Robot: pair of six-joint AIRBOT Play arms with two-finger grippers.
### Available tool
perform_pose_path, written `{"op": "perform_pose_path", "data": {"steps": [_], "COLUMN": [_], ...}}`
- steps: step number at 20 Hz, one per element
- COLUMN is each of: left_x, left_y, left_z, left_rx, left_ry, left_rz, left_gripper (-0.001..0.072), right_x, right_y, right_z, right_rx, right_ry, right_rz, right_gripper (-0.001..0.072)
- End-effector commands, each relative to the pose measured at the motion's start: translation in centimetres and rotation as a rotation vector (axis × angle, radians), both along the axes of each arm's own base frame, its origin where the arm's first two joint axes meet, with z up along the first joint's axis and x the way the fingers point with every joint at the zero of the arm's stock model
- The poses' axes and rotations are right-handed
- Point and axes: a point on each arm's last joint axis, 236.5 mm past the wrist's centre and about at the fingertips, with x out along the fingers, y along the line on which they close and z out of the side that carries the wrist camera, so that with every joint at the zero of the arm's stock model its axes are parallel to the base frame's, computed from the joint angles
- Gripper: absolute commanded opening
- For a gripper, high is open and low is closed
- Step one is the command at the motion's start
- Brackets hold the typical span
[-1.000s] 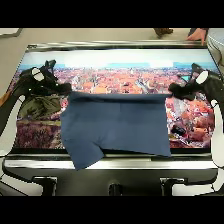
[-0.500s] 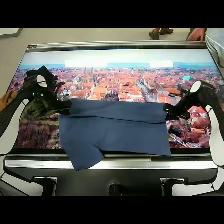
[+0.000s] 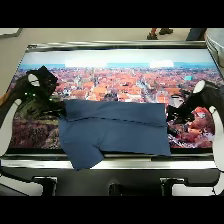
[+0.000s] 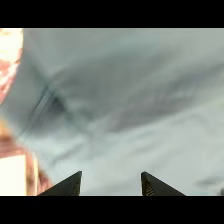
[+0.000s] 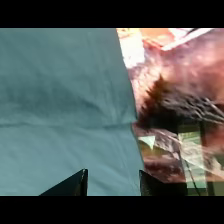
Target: Fold the shirts.
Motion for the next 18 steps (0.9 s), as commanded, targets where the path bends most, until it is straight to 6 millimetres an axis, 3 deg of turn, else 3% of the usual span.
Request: {"op": "perform_pose_path", "data": {"steps": [1, 3, 4, 6, 8, 14, 17, 18], "left_x": [-2.8, -6.3, -9.2, -14.5, -17.6, -18.8, -19.2, -19.3], "left_y": [1.4, 1.4, 1.2, 0.7, -0.7, -4.1, -4.9, -4.9], "left_z": [1.9, 0.1, -1.4, -4.4, -5.7, -7.2, -8.1, -8.3], "left_rx": [0.0, -0.001, -0.001, -0.007, -0.066, -0.195, -0.22, -0.216], "left_ry": [0.02, 0.04, 0.083, 0.156, 0.155, 0.113, 0.115, 0.115], "left_rz": [0.066, 0.084, 0.095, 0.1, 0.114, 0.241, 0.293, 0.296], "left_gripper": [0.0468, 0.0449, 0.045, 0.045, 0.045, 0.045, 0.0427, 0.0414], "right_x": [-1.4, -2.7, -3.5, -3.6, -3.2, -3.3, -4.5, -5.4], "right_y": [-0.8, -2.3, -2.7, -3.2, -3.1, -2.9, -2.4, -2.0], "right_z": [2.5, 3.1, 3.3, 3.6, 3.8, 3.8, 2.8, 2.2], "right_rx": [0.069, 0.078, 0.085, 0.076, 0.078, 0.086, 0.091, 0.095], "right_ry": [-0.002, 0.029, 0.049, 0.039, 0.018, 0.019, 0.04, 0.051], "right_rz": [-0.071, -0.108, -0.115, -0.127, -0.128, -0.128, -0.135, -0.145], "right_gripper": [0.044, 0.0439, 0.0439, 0.0439, 0.0438, 0.0438, 0.0444, 0.049]}}
